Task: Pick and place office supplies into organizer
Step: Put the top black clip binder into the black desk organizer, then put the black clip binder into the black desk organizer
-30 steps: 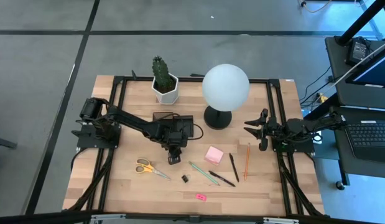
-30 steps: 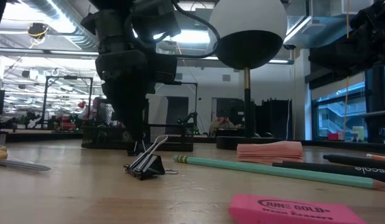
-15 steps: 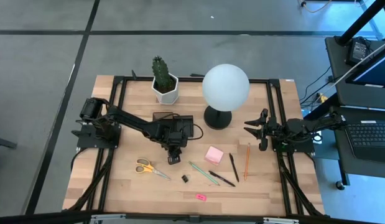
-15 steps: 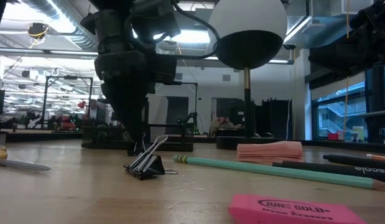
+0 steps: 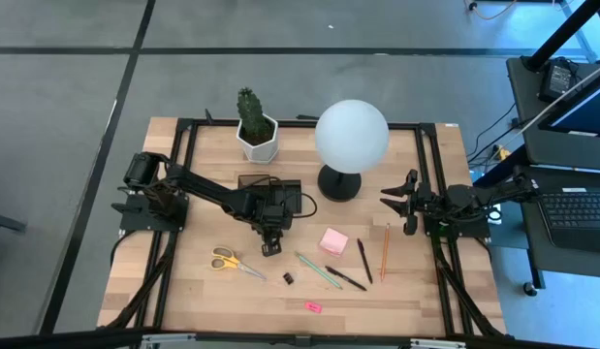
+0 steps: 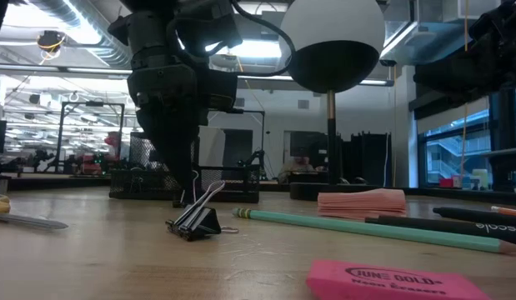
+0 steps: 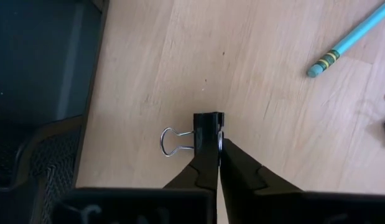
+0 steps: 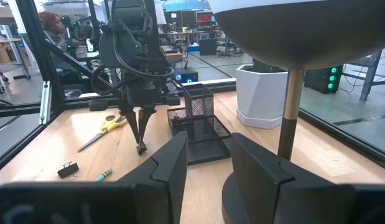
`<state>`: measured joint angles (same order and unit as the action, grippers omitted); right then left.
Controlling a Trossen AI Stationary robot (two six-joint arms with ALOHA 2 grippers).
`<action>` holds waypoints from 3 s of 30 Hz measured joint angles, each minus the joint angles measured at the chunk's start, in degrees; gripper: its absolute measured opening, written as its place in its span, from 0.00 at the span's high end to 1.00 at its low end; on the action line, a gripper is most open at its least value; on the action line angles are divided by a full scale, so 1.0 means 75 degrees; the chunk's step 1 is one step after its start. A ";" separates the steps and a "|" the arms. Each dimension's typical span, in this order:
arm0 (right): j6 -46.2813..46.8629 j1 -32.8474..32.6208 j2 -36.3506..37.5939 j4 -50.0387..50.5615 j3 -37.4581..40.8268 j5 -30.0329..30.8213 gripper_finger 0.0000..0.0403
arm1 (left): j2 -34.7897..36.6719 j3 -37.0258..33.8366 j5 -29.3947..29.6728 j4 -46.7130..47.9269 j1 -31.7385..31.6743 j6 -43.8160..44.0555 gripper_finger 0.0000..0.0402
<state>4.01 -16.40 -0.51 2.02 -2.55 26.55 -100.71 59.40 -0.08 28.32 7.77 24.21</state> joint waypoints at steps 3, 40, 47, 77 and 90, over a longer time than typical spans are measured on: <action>0.0000 0.0000 0.0000 0.0000 0.0000 0.0002 0.69 | 0.0000 0.0039 0.0005 0.0039 0.0000 -0.0114 0.99; -0.0169 0.0000 -0.0003 0.0000 0.0000 0.0002 0.69 | 0.0597 0.0487 0.3098 0.4088 0.0389 0.0739 0.99; -0.0163 0.0000 -0.0003 0.0000 0.0000 0.0002 0.69 | 0.0595 0.0057 0.3204 0.4023 0.0458 0.0740 0.99; -0.0143 0.0000 -0.0003 0.0000 0.0000 0.0000 0.69 | 0.0947 -0.0198 0.3210 0.3992 0.0460 0.0522 0.76; -0.0143 0.0000 -0.0003 -0.0003 0.0000 0.0000 0.69 | 0.1536 -0.0192 0.3264 0.3983 0.0460 0.0471 0.73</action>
<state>2.94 -16.40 -0.54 2.00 -2.55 26.55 -89.19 57.95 24.40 58.19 11.22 27.75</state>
